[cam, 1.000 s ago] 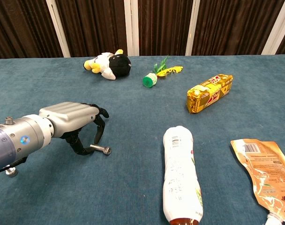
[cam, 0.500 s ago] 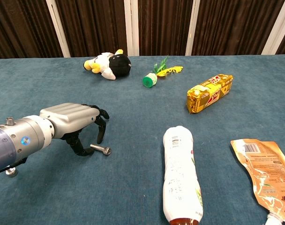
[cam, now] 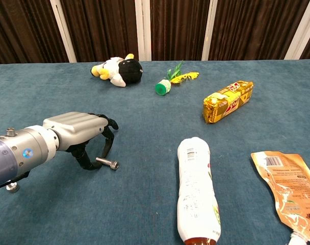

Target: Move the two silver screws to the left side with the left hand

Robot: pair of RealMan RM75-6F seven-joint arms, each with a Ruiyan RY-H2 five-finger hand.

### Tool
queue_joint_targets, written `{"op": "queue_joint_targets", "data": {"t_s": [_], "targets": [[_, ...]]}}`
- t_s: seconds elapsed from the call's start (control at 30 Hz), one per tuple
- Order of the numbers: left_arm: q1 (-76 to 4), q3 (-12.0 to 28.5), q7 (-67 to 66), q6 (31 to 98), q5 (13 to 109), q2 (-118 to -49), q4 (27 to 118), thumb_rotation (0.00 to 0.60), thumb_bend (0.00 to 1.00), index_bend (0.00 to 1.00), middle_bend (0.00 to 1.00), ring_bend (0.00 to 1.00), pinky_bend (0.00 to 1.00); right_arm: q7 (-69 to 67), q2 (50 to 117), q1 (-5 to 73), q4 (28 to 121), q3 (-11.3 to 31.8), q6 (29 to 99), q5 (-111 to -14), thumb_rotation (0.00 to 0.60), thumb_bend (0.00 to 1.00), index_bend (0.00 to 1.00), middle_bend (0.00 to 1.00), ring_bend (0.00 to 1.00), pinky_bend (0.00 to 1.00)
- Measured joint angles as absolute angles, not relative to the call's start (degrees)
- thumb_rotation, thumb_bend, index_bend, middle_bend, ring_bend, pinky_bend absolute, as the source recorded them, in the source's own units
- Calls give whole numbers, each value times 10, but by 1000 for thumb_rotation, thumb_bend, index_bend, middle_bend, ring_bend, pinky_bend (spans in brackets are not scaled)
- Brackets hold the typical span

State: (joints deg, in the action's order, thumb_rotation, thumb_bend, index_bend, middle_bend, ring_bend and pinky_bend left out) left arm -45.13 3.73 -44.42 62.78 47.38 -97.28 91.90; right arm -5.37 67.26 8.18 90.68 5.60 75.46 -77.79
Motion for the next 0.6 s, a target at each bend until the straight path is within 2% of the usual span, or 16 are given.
{"op": "queue_joint_targets", "data": {"t_s": [0.33,0.6], "targets": [[-452,39,-457,647,502,-951,937,600,509,577,90,0,0,-53,673,82,908,55,752,-778,600,113,161,67,33,0],[-464,12,-563,685,570,-938,931,600,514,576,94,0,0,-51,674,85,907,54,746,-776,600,113,161,68,38,0]]}}
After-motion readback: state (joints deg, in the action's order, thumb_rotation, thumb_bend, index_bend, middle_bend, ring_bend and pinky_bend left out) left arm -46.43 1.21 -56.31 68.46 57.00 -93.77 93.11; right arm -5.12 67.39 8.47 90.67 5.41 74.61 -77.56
